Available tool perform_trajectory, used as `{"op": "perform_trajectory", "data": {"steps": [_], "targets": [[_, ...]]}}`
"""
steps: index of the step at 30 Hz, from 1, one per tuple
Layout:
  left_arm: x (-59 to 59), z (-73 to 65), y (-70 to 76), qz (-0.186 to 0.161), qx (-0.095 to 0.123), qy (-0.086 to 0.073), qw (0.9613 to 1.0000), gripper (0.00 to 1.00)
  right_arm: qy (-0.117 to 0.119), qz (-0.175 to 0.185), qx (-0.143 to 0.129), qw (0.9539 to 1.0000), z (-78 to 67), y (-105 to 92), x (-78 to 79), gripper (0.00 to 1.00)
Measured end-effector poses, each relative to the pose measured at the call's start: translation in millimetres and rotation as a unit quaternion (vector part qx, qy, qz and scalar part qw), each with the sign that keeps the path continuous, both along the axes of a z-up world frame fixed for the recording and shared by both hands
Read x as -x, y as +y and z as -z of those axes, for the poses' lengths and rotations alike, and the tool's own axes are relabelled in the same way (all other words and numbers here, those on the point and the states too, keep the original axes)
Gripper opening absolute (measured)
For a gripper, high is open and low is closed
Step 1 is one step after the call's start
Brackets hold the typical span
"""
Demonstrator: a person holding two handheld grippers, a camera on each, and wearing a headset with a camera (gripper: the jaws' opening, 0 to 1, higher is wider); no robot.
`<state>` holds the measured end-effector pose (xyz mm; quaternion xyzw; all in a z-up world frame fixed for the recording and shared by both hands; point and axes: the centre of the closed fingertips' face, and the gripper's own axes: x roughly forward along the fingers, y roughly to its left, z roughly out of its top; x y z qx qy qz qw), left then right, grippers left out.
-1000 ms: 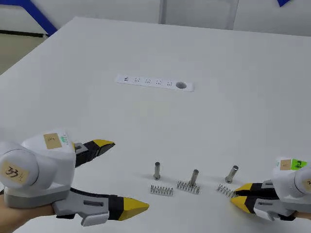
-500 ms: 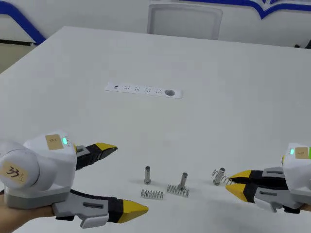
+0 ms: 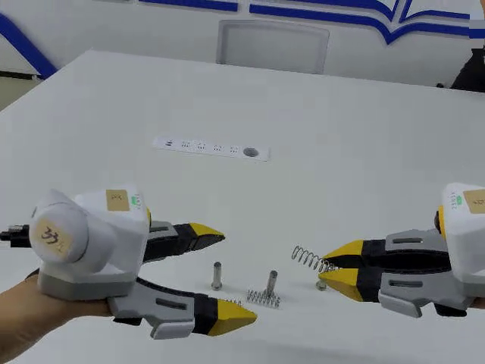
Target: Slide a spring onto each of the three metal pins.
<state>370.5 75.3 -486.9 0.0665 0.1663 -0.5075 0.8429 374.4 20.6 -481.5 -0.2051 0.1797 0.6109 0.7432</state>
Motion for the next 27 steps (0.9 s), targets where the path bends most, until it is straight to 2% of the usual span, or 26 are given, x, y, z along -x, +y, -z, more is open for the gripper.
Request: {"op": "perform_trajectory", "data": {"steps": [4, 8, 13, 20, 27], "targets": [[4.3, -5.3, -10.1, 0.023, 0.004, -0.002, 0.9997, 0.59, -0.011, -0.017, 0.005, 0.9998, -3.1, 9.1, 7.7, 0.11], [9.4, -3.3, -16.9, 0.049, -0.009, -0.004, 0.9988, 0.55, -0.01, -0.037, 0.006, 0.9992, -4.9, 20.1, 17.6, 0.11], [17.3, -3.4, -23.0, 0.071, -0.007, 0.0, 0.9975, 0.46, -0.011, -0.061, 0.013, 0.998, -3.9, 29.9, 26.8, 0.11], [24.6, -0.7, -25.1, 0.086, -0.008, 0.007, 0.9962, 0.36, -0.006, -0.088, 0.029, 0.9957, 6.1, 36.1, 39.6, 0.11], [29.0, 3.1, -25.5, 0.096, -0.013, 0.009, 0.9952, 0.23, -0.005, -0.092, 0.035, 0.9951, 9.6, 36.5, 42.6, 0.11]]}}
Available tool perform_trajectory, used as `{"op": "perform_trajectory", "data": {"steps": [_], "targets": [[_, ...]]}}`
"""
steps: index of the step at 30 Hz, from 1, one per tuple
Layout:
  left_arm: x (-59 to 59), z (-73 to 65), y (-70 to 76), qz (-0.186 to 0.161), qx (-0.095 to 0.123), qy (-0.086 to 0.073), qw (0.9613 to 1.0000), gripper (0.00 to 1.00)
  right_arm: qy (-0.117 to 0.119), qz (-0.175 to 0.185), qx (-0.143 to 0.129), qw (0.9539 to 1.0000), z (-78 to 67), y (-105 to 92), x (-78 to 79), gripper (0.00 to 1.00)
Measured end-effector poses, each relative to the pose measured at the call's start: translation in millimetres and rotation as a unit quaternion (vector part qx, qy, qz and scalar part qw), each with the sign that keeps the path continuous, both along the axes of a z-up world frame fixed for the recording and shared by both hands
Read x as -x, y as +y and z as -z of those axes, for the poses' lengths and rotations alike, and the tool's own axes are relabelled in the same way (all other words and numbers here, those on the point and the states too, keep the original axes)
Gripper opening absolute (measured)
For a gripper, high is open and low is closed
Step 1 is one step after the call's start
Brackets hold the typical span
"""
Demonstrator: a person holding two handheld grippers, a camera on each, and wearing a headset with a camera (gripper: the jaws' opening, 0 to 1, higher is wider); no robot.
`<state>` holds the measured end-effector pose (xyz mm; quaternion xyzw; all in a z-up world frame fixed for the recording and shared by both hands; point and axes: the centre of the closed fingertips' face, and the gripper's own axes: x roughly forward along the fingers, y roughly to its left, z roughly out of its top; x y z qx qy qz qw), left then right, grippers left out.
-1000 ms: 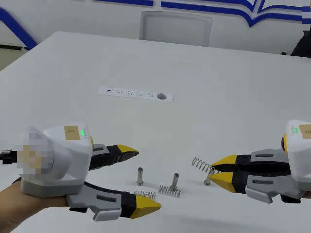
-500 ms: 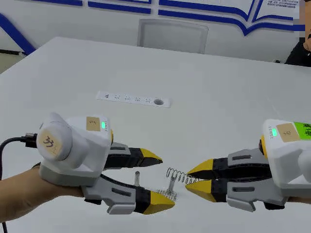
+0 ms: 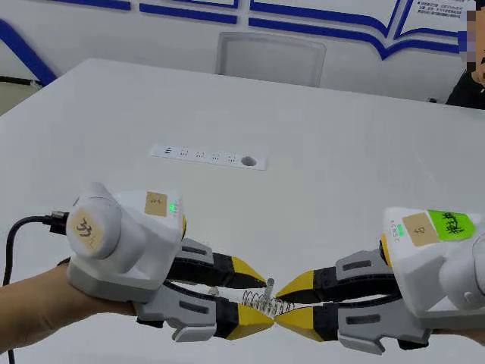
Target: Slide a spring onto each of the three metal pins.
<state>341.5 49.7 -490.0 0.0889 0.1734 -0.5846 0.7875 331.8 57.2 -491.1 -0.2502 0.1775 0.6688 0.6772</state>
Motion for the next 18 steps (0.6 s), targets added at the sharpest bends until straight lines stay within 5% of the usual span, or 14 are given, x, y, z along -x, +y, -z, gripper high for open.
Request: {"op": "perform_trajectory", "data": {"steps": [7, 18], "targets": [[3.2, 0.3, -5.0, 0.006, 0.008, 0.006, 0.9999, 0.14, -0.001, -0.003, 0.006, 1.0, 0.9, -3.7, 0.5, 0.11], [9.4, 7.1, -8.5, 0.027, -0.02, -0.018, 0.9993, 0.1, -0.016, -0.022, 0.033, 0.9991, 8.1, -5.5, 4.8, 0.11]]}}
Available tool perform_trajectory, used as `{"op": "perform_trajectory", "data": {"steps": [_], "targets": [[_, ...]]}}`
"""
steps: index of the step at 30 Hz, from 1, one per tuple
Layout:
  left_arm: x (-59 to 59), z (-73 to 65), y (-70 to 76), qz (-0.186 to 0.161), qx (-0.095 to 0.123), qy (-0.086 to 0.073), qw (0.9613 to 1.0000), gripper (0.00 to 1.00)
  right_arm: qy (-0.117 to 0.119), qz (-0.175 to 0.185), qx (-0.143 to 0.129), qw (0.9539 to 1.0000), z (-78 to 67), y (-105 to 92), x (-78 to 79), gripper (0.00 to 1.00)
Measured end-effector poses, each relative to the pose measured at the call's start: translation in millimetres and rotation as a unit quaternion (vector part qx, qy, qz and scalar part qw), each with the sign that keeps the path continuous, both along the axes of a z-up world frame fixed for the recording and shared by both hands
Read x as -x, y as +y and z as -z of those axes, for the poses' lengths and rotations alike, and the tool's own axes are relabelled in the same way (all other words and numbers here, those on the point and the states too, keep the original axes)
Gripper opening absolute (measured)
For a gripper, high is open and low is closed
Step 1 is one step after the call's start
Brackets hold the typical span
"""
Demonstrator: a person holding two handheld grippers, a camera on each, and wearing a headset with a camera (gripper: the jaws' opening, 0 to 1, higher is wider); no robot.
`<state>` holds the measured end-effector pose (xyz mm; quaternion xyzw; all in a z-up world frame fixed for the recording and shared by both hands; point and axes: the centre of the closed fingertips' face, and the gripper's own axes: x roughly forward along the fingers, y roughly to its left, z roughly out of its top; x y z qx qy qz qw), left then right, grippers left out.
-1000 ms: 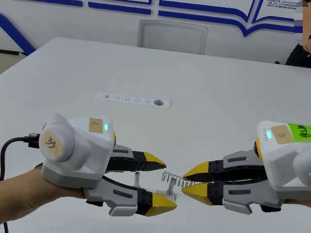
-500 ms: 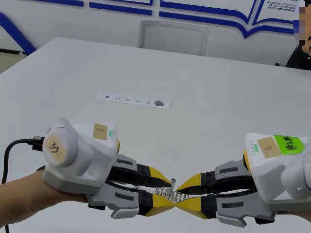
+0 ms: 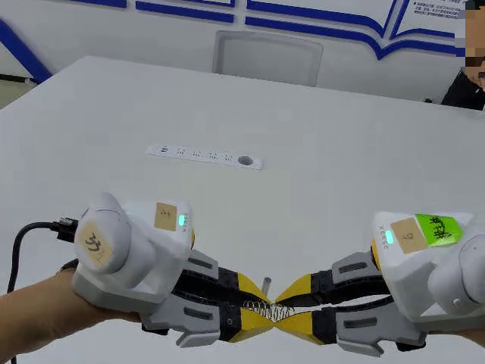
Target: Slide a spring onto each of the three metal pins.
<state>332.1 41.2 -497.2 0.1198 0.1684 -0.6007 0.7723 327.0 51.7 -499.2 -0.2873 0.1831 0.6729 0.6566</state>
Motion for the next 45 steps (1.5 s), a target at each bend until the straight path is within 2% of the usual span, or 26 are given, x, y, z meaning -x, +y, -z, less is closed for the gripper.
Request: {"op": "perform_trajectory", "data": {"steps": [7, 10, 14, 15, 22, 34, 37, 45], "targets": [[2.9, -0.1, -0.1, 0.007, 0.0, -0.003, 1.0, 0.1, 0.014, -0.003, 0.001, 0.9999, 2.3, -0.2, 1.0, 0.12], [2.3, -3.5, 0.1, 0.008, 0.008, 0.002, 0.9999, 0.1, 0.006, 0.0, 0.018, 0.9998, 9.5, -5.6, -2.8, 0.14], [0.5, -5.0, 2.6, 0.005, 0.013, 0.008, 0.9999, 0.1, 0.013, 0.006, -0.007, 0.9999, 3.6, -4.0, -2.7, 0.11], [0.6, -5.7, 2.5, 0.005, 0.014, 0.008, 0.9999, 0.1, 0.021, 0.012, -0.015, 0.9996, 1.4, -3.4, -3.2, 0.11], [0.1, -6.0, 2.2, 0.006, 0.014, 0.008, 0.9999, 0.1, 0.039, 0.015, -0.037, 0.9984, -10.5, -3.7, -5.1, 0.11], [-1.0, 0.0, 4.0, 0.004, -0.005, 0.0, 1.0, 0.1, 0.051, 0.017, -0.075, 0.9957, -29.3, 7.5, -2.4, 0.11], [-1.5, 0.4, 3.6, 0.002, -0.004, -0.001, 1.0, 0.1, 0.064, 0.022, -0.098, 0.9928, -37.8, 13.3, -1.4, 0.12], [-1.9, -0.1, -0.8, 0.001, -0.003, -0.004, 1.0, 0.1, 0.072, 0.024, -0.12, 0.9898, -45.9, 22.6, -0.5, 0.12]]}}
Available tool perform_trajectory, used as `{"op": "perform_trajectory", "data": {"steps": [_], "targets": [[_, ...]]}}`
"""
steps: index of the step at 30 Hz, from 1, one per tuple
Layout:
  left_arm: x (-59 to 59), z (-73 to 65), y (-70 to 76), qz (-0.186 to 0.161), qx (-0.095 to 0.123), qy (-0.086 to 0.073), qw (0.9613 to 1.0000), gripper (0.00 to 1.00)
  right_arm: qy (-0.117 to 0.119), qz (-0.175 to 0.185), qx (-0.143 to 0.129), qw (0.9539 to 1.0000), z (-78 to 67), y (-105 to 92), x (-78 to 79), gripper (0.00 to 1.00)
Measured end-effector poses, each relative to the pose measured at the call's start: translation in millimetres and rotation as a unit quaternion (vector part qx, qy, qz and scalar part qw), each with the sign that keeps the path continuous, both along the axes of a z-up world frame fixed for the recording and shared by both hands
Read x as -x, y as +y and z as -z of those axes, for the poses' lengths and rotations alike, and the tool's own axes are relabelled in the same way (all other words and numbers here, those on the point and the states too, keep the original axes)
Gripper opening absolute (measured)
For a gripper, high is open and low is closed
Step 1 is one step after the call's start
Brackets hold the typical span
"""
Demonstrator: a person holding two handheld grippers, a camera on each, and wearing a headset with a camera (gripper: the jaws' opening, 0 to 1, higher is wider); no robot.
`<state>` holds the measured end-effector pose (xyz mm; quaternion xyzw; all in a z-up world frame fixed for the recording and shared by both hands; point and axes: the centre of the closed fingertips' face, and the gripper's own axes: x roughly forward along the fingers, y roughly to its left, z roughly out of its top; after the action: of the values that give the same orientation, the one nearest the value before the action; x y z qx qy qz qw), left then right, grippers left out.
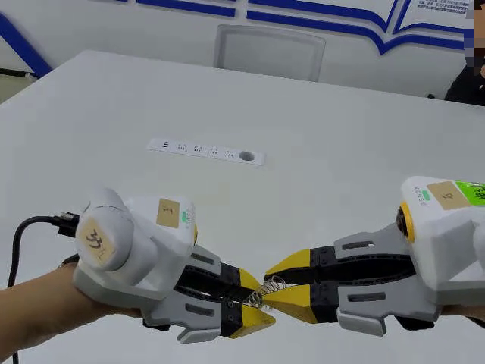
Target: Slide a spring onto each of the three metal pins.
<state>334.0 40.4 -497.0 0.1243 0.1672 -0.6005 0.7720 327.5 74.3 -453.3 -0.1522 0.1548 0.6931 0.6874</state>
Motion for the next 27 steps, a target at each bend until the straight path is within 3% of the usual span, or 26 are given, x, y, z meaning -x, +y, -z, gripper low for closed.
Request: {"op": "perform_trajectory", "data": {"steps": [8, 9, 10, 14, 17, 20, 22, 25, 27], "targets": [[0.4, 3.6, -0.7, -0.001, -0.002, 0.003, 1.0, 0.1, -0.015, -0.01, 0.009, 0.9998, 2.5, 4.0, 2.2, 0.11], [1.6, 3.6, -0.7, -0.001, 0.001, 0.008, 1.0, 0.11, -0.014, -0.01, 0.008, 0.9998, 2.5, 4.1, 2.6, 0.11], [5.2, 3.2, -1.2, -0.001, 0.01, 0.03, 0.9995, 0.11, -0.009, -0.012, 0.006, 0.9999, 2.1, 4.5, 3.9, 0.11], [1.6, 1.2, 2.5, -0.013, 0.019, 0.029, 0.9993, 0.12, -0.004, -0.009, 0.001, 1.0, 0.6, 4.6, 3.2, 0.11], [-1.4, -4.5, 2.4, -0.027, 0.041, 0.037, 0.9981, 0.12, -0.001, -0.003, -0.008, 1.0, -4.5, 3.1, -0.8, 0.11], [-6.2, -4.7, 4.8, -0.04, 0.04, 0.034, 0.9978, 0.13, 0.0, 0.002, -0.015, 0.9999, -12.0, -3.4, -7.4, 0.11], [-13.5, -4.4, 8.8, -0.057, 0.036, 0.021, 0.9975, 0.2, 0.0, 0.013, -0.021, 0.9997, -16.9, -8.5, -14.5, 0.11], [-19.0, -5.0, 15.9, -0.071, 0.044, 0.031, 0.996, 0.3, -0.005, 0.042, -0.023, 0.9988, -20.0, -23.2, -32.8, 0.11], [-21.2, -5.7, 19.4, -0.077, 0.046, 0.029, 0.9955, 0.3, -0.011, 0.06, -0.014, 0.9981, -16.8, -33.2, -44.7, 0.11]]}}
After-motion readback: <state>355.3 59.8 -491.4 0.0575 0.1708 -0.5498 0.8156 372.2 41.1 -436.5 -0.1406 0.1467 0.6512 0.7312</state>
